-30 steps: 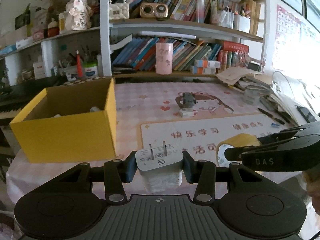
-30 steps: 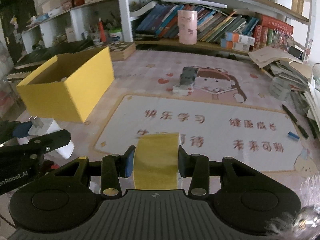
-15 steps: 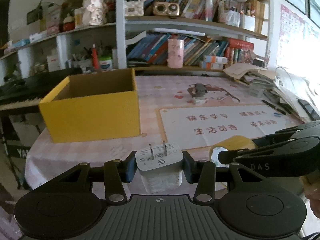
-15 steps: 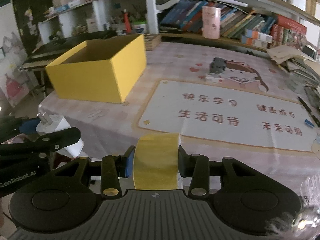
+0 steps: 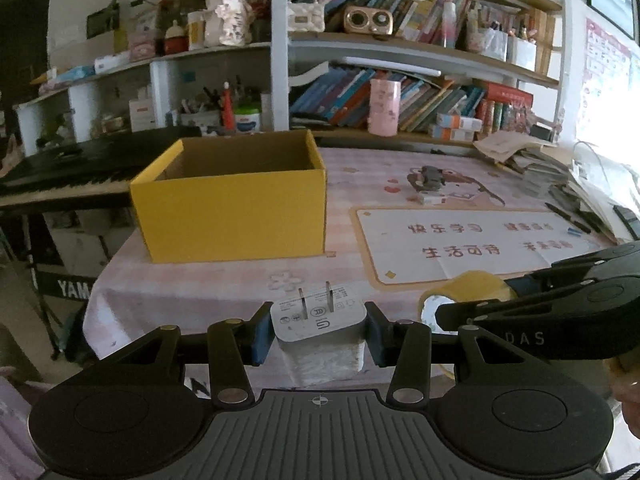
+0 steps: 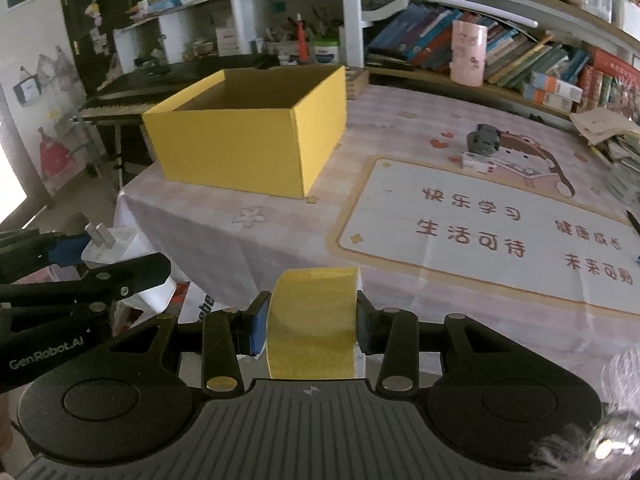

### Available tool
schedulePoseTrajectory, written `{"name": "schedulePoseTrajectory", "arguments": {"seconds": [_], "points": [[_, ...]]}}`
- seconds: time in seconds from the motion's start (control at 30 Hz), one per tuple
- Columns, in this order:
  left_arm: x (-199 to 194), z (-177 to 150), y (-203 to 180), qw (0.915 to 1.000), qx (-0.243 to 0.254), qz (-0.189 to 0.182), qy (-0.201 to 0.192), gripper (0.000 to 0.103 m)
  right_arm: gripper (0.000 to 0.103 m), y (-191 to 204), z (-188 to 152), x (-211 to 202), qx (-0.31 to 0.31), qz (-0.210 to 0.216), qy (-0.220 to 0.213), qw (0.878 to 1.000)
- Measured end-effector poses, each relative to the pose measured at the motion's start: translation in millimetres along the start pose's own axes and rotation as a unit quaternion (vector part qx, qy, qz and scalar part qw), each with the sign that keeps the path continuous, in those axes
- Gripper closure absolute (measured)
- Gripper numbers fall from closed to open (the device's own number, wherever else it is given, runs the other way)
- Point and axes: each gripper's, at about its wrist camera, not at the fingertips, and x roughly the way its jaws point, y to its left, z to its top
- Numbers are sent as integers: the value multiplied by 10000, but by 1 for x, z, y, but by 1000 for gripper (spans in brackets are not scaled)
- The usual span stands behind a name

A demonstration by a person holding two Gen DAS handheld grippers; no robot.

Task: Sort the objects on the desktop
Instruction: 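Carry the charger in the left tool while the right tool carries the tape roll over the box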

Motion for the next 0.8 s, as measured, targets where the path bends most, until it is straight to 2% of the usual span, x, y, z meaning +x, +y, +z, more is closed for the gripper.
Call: {"name": "schedulePoseTrajectory", "arguments": {"seconds": [0.8], "points": [[-6,-4,41,9989,-248,381,56,58,65,42,19,26,-381,396,98,9984]]}}
